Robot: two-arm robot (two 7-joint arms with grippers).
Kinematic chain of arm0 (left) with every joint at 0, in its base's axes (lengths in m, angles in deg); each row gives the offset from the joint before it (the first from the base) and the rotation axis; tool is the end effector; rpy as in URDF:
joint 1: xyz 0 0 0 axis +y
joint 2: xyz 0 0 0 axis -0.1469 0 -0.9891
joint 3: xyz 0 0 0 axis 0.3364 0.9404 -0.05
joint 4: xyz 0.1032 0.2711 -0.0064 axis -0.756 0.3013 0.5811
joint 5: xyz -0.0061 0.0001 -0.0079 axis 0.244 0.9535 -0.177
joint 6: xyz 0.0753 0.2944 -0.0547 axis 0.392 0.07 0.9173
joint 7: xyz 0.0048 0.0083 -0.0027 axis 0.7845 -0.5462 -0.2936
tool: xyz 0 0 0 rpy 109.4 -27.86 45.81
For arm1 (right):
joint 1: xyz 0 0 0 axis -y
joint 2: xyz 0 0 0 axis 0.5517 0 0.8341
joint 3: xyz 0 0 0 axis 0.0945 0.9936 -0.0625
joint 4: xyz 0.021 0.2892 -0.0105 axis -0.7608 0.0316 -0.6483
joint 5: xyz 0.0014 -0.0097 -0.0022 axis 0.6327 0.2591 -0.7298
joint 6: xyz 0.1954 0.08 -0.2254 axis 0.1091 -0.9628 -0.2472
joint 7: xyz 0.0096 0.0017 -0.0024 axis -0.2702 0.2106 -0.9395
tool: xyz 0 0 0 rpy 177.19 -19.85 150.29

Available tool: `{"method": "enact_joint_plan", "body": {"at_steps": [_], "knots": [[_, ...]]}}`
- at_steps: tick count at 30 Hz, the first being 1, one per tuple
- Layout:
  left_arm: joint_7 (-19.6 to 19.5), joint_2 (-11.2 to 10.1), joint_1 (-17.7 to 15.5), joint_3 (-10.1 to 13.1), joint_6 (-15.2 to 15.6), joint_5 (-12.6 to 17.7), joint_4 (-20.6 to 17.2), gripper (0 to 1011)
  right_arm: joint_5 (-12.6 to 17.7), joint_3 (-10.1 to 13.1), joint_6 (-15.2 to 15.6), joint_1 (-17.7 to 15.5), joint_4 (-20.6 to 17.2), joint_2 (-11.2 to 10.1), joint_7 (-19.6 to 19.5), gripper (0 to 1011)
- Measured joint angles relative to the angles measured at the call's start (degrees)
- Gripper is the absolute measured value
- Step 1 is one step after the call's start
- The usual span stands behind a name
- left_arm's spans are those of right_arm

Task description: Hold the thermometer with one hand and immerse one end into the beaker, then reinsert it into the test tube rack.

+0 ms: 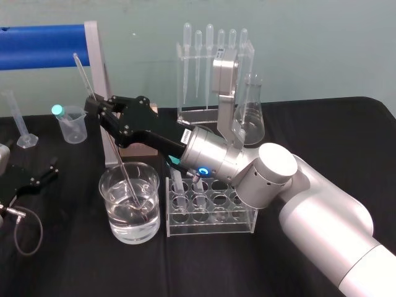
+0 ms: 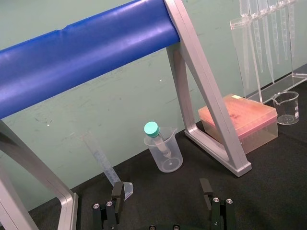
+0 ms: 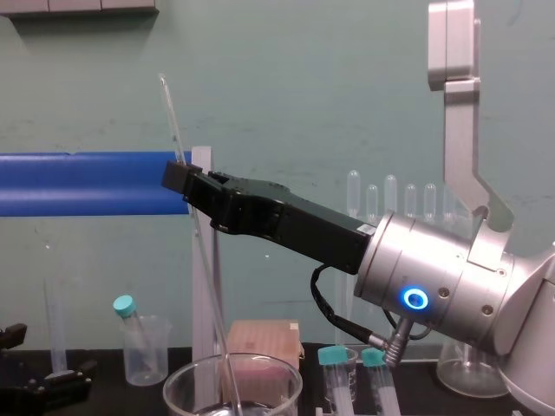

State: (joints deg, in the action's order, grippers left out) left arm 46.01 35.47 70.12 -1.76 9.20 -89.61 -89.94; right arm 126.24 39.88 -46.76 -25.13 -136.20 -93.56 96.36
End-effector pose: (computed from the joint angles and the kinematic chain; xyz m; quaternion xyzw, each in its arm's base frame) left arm 0.3580 0.0826 -0.3023 0.1416 -0.1324 0.5799 0.7913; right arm 0.4444 0.0911 -0.2473 0.1623 -0.0119 -0.1761 0.9708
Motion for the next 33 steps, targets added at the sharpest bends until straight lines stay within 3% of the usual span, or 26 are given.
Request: {"method": "enact_joint_plan", "body": {"at_steps": [33], "knots": [[0.0,0.0,0.0,0.0,0.0,0.0,0.0,1008,0.0,0.0,0.0,0.0,0.0,0.0,0.0,56]]}}
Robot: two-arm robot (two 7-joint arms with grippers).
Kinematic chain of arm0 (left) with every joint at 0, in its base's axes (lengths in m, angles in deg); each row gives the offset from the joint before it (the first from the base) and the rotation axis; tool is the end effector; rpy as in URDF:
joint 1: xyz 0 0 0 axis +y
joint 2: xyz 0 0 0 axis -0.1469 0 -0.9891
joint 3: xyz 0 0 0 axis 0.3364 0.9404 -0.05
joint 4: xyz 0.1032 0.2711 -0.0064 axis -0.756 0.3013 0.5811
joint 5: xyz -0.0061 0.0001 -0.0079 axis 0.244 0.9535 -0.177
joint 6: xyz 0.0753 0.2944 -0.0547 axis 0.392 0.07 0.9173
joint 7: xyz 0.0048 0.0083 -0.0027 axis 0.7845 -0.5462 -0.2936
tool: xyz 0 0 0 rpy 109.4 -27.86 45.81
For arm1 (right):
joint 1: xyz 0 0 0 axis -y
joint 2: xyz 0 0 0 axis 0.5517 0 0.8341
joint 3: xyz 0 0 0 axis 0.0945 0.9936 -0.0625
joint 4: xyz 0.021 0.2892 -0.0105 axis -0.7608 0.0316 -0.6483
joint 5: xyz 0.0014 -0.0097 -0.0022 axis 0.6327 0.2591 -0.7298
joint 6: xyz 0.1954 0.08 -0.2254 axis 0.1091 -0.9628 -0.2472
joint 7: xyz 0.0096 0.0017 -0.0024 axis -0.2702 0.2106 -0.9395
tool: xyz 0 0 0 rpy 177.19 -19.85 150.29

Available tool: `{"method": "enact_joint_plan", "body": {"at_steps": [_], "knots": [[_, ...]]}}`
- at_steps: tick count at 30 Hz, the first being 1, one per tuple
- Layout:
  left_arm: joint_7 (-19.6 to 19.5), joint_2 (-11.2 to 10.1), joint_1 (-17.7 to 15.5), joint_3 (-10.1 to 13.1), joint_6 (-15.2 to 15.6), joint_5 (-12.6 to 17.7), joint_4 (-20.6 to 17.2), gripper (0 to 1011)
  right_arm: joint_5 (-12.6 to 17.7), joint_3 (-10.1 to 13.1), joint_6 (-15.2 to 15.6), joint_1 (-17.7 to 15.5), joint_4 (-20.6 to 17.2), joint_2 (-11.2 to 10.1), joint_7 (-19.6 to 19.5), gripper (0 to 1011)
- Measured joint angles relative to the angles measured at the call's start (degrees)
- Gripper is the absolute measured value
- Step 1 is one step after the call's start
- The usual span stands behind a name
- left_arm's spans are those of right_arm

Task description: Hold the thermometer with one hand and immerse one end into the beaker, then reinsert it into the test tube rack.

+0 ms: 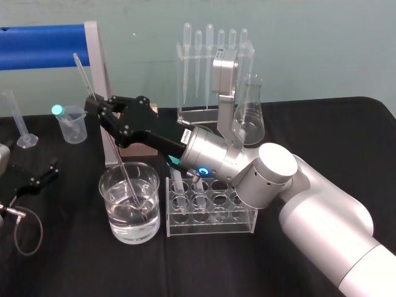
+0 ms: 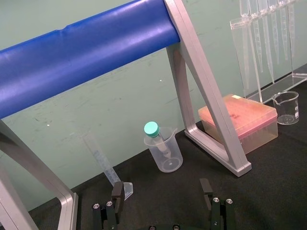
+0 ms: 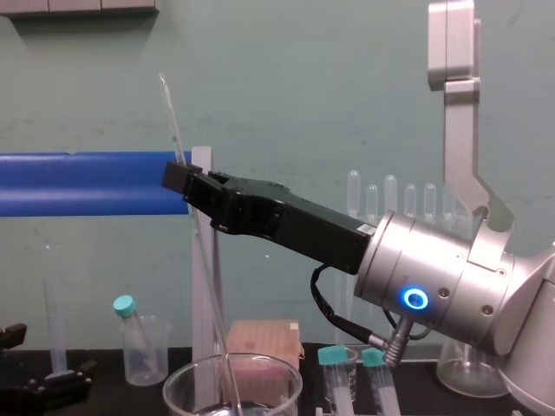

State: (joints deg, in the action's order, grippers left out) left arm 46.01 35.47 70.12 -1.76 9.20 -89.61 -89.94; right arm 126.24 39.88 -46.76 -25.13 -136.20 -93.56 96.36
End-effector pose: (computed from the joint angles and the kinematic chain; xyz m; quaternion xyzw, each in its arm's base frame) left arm 0.3580 0.0826 -0.3023 0.1416 -0.1324 0.5799 0.7913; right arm 0.4444 0.0911 -0.2473 0.1623 -0.0119 -0.1761 0.9708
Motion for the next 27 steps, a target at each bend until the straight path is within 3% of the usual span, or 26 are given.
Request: {"method": "enact_joint_plan", "body": {"at_steps": [4,11,21,27], "knots": [[0.0,0.0,0.0,0.0,0.0,0.0,0.0,1008,0.05,0.0,-0.02,0.0,0.0,0.0,0.08,56],[0.0,0.0,0.0,0.0,0.0,0.0,0.0,1008,3.31,1.57,-2.63,-0.3,-0.05,0.59,3.6,56],[0.0,0.0,0.0,0.0,0.0,0.0,0.0,1008,6.31,3.62,-4.65,-0.24,-4.51,-0.13,5.16,56],[0.0,0.0,0.0,0.0,0.0,0.0,0.0,1008,7.47,5.04,-5.65,0.18,-8.81,-1.62,5.14,56]]}}
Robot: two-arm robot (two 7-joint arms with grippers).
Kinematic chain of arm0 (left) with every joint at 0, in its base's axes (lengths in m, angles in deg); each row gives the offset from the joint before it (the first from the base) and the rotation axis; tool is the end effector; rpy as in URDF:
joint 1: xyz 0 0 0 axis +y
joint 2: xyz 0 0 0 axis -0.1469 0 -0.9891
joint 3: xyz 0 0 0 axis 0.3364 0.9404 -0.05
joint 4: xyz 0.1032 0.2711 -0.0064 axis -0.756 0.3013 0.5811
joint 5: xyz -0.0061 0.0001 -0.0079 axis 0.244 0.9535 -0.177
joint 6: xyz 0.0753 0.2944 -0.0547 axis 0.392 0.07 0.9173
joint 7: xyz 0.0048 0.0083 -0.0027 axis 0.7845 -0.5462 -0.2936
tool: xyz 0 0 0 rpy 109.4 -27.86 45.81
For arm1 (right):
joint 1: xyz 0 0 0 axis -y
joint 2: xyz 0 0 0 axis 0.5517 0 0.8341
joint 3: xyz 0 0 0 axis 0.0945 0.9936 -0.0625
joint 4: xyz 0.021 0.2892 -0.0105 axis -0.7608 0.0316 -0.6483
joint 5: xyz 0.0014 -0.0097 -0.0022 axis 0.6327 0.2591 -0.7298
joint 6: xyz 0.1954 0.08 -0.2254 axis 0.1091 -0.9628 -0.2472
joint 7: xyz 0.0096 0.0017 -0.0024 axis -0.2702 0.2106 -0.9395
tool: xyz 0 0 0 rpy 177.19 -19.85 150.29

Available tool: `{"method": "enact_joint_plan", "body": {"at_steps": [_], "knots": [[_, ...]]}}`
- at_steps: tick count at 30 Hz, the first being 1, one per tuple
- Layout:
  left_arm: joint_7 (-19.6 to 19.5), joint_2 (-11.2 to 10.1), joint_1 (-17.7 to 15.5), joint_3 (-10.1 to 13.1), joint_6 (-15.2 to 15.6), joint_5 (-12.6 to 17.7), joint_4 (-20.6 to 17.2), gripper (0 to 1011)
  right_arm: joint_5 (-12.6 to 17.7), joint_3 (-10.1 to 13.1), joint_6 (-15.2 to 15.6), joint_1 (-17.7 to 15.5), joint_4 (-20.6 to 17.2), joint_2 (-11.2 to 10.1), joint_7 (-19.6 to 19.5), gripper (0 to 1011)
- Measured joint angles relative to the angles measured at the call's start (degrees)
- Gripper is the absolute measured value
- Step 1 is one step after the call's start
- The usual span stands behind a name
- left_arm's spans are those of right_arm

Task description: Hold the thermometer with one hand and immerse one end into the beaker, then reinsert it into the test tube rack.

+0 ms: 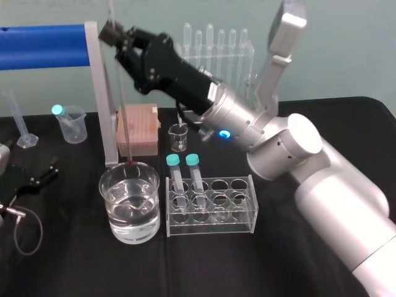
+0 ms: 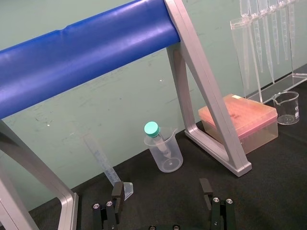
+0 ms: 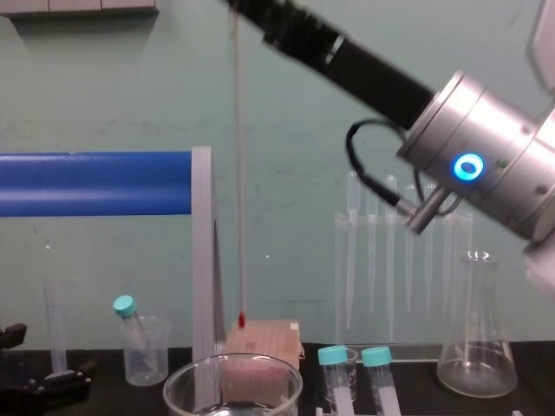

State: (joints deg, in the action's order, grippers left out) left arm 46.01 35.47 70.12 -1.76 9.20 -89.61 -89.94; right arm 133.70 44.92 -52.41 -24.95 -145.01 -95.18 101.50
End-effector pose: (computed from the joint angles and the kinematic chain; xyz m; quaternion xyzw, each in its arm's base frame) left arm 0.3580 0.0826 -0.3023 0.1416 -0.1324 0.5799 0.7913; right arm 0.4451 0.0728 -0.1914 0.2861 -0.0928 -0.1410 0.9432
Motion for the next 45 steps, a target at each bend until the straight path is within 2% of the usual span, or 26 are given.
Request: {"method": "enact_joint_plan", "body": {"at_steps": [6,9,12,16,21,28,32,45], "knots": [[0.0,0.0,0.0,0.0,0.0,0.0,0.0,1008,2.08,2.9,-0.73,-1.07,-3.17,-1.83,-1.6,56],[0.0,0.0,0.0,0.0,0.0,0.0,0.0,1008,2.25,4.86,-1.16,-2.29,-5.26,-3.46,-3.76,56],[0.0,0.0,0.0,0.0,0.0,0.0,0.0,1008,1.36,7.06,-1.5,-4.22,-8.17,-5.73,-6.86,56],[0.0,0.0,0.0,0.0,0.0,0.0,0.0,1008,-1.01,10.56,-1.53,-8.36,-12.73,-9.2,-11.96,56],[0.0,0.0,0.0,0.0,0.0,0.0,0.0,1008,-2.68,13.8,-0.84,-12.66,-15.46,-11.83,-15.24,56],[0.0,0.0,0.0,0.0,0.0,0.0,0.0,1008,-2.59,15.46,0.04,-15.46,-15.16,-12.19,-15.9,56],[0.0,0.0,0.0,0.0,0.0,0.0,0.0,1008,-2.7,15.65,0.26,-16.35,-13.36,-11.81,-15.76,56],[0.0,0.0,0.0,0.0,0.0,0.0,0.0,1008,-2.75,15.07,0.83,-16.33,-8.83,-10.73,-13.83,56]]}}
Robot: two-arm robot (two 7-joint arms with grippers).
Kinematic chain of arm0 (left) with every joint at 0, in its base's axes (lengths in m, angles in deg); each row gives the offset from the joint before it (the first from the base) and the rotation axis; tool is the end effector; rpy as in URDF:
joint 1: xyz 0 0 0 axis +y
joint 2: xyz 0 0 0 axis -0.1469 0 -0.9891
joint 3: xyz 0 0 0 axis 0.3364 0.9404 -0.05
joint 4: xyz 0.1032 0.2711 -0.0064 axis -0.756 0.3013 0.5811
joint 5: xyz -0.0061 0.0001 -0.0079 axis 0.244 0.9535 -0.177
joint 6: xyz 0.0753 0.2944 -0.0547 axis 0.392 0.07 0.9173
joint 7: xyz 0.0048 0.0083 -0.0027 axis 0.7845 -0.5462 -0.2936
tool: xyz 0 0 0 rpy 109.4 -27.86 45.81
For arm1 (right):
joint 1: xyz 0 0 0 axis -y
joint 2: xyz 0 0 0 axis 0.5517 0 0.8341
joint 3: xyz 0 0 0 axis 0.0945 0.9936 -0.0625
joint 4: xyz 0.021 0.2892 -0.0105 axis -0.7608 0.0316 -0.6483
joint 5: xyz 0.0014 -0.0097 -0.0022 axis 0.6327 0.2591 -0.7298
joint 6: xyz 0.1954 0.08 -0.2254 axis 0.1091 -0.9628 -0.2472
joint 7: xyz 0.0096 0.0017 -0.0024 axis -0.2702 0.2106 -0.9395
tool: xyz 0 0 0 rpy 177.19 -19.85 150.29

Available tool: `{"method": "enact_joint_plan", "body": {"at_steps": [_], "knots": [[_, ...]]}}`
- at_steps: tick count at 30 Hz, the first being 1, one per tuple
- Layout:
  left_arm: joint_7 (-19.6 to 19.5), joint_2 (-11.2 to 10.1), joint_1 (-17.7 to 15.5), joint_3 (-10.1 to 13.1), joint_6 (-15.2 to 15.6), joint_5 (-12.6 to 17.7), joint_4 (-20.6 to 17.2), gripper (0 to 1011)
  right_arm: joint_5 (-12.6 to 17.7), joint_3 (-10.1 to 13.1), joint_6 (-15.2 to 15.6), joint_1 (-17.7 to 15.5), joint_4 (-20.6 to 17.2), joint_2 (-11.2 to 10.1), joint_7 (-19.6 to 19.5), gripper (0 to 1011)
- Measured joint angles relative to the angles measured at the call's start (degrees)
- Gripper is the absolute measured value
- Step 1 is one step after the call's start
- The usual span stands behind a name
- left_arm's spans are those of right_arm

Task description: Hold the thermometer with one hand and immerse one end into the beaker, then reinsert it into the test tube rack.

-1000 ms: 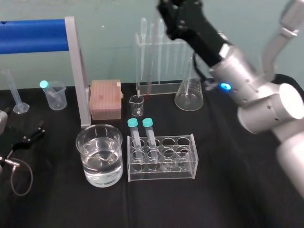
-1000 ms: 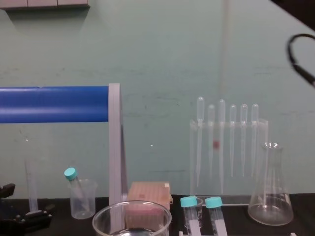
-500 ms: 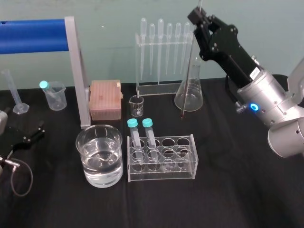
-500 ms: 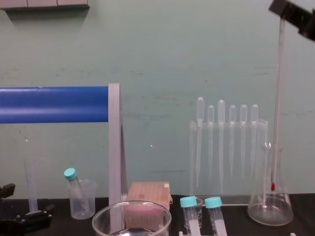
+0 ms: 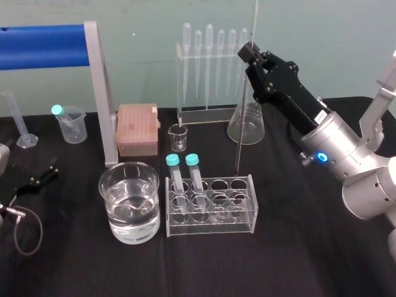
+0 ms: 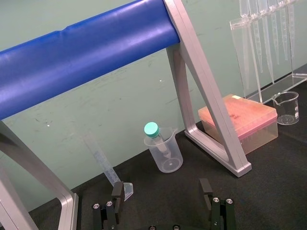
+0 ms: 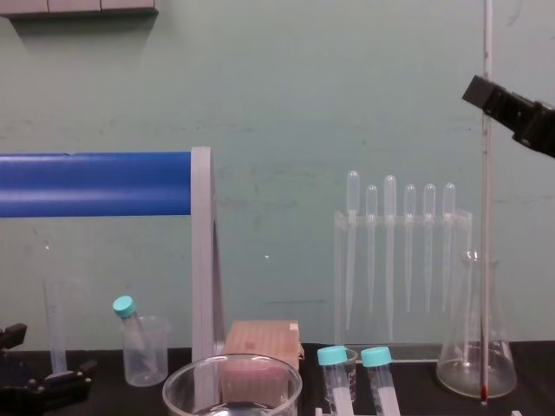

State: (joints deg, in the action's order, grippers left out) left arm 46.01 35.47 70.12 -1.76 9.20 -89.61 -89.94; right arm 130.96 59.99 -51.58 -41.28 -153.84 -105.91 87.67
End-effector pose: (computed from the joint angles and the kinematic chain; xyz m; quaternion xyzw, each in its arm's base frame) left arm 0.3580 0.0826 -0.3023 0.1416 -0.1324 0.5799 0.7913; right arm 0.3930 -0.0536 -0.2344 0.2377 -0.0731 -0.3704 0.8950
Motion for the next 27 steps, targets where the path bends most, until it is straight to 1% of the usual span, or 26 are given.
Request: {"method": "enact_joint_plan", "body": {"at_steps": [14,27], "knots": [[0.0,0.0,0.0,0.0,0.0,0.0,0.0,1008,-0.63,-0.06,0.5,-0.13,1.08,-0.14,0.35,56],[0.0,0.0,0.0,0.0,0.0,0.0,0.0,1008,-0.24,-1.07,1.45,0.87,4.12,0.2,1.73,56]]}}
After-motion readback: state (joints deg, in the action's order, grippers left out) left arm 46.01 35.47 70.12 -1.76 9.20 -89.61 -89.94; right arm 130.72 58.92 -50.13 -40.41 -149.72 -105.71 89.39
